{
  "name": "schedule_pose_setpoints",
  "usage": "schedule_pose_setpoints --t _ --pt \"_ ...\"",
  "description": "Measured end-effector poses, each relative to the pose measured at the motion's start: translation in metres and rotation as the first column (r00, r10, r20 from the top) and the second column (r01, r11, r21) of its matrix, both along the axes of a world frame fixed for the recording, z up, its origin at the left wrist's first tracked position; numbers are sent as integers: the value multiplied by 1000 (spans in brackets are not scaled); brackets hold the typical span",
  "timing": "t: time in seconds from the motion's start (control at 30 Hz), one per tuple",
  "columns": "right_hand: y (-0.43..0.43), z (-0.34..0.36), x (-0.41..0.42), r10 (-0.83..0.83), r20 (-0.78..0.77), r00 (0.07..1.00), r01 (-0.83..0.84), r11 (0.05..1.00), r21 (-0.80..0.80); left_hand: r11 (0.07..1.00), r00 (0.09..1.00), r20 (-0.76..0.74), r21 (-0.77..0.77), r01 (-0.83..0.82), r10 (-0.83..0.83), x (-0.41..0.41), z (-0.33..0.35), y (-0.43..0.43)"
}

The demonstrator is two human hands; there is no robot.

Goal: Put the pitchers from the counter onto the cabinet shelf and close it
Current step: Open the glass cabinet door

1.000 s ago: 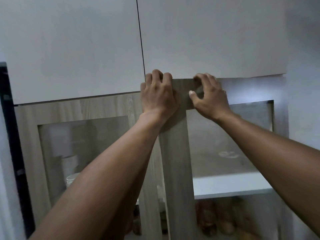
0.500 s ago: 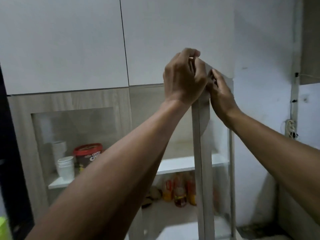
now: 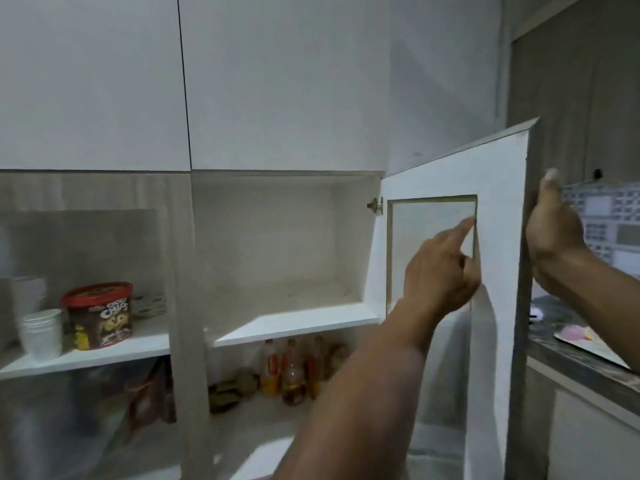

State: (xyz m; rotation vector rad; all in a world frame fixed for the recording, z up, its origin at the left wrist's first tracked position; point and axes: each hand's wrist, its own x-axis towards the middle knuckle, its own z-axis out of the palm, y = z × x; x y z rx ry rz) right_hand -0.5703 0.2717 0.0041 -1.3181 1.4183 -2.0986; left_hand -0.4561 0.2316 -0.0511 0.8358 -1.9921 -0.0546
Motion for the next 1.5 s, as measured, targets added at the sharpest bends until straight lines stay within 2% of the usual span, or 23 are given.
schedule_pose_setpoints --t 0.13,0.27,0.37,0.53,0.63,0.73,0.9,1.0,1.1,1.17,1.37,1.5 --pt "-9 -14 -35 -309 -137 941 295 948 -118 1000 987 159 -22 5 -2 -38 -21 -36" --pt "-31 -34 -81 -573 -366 733 492 819 -297 990 953 300 -139 11 32 -71 -30 -83" --pt "-44 -41 -114 -669 -458 586 566 742 -360 991 926 374 -133 4 47 -93 -34 -118" --pt "-67 -67 -164 -694 -566 445 701 663 -261 998 880 475 -64 -2 33 -127 -44 -170" --pt "-77 -79 -188 -614 -706 354 776 614 -144 999 865 502 -25 28 -12 -153 -45 -188" --pt "-85 -83 -207 -552 -770 320 820 568 -66 999 863 503 25 42 -49 -172 -46 -194" --pt "-87 -85 -210 -513 -810 284 851 524 -33 999 855 517 4 43 -39 -172 -52 -201" --pt "-83 -84 -200 -507 -812 291 844 536 -32 999 848 528 13 41 -41 -163 -46 -195" --pt "-74 -83 -188 -517 -820 244 840 535 -87 999 843 536 52 16 -41 -144 -38 -180" --pt "-66 -79 -173 -520 -810 271 830 553 -78 998 846 533 59 -22 -13 -121 -35 -167" --pt "-51 -73 -96 -469 -824 317 636 750 -182 966 814 553 61 -250 176 -11 -43 -129" --pt "-60 -93 -16 -265 -874 408 424 902 -76 893 750 589 102 -438 301 87 -70 -100"
